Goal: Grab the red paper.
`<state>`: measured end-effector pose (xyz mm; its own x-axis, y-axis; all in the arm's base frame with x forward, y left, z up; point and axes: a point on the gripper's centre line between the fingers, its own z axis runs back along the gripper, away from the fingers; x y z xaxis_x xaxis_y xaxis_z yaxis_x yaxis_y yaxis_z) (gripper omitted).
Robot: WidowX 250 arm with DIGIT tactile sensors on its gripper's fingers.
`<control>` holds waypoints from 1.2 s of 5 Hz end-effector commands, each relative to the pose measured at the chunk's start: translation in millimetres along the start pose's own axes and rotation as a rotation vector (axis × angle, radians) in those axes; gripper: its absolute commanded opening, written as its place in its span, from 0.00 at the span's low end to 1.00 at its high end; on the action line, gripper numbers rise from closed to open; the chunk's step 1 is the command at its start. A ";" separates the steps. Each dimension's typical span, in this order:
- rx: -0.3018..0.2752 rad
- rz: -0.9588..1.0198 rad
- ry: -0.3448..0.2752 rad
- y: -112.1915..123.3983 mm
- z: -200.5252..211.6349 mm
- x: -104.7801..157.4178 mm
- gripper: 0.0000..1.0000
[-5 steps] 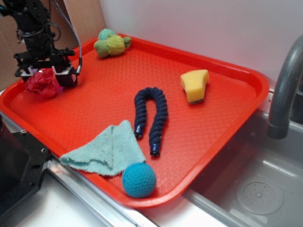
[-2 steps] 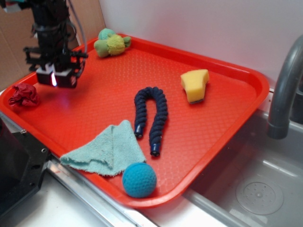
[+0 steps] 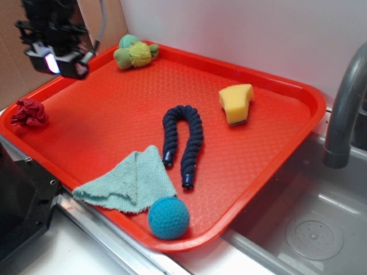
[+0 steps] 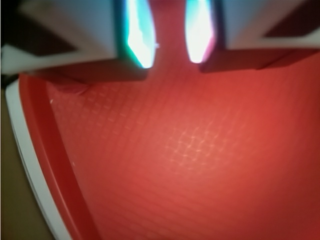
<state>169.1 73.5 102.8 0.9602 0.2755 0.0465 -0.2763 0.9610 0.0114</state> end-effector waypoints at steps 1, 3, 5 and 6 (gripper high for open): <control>0.023 -0.206 -0.017 54.4 4.7 -17.4 1.00; 0.102 -0.205 0.017 72.4 -18.6 -30.3 1.00; 0.129 -0.260 0.051 72.7 -56.0 -23.8 1.00; 0.087 -0.280 0.069 67.4 -77.2 -23.8 1.00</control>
<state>135.9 120.3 20.5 0.9985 0.0060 -0.0547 -0.0010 0.9958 0.0914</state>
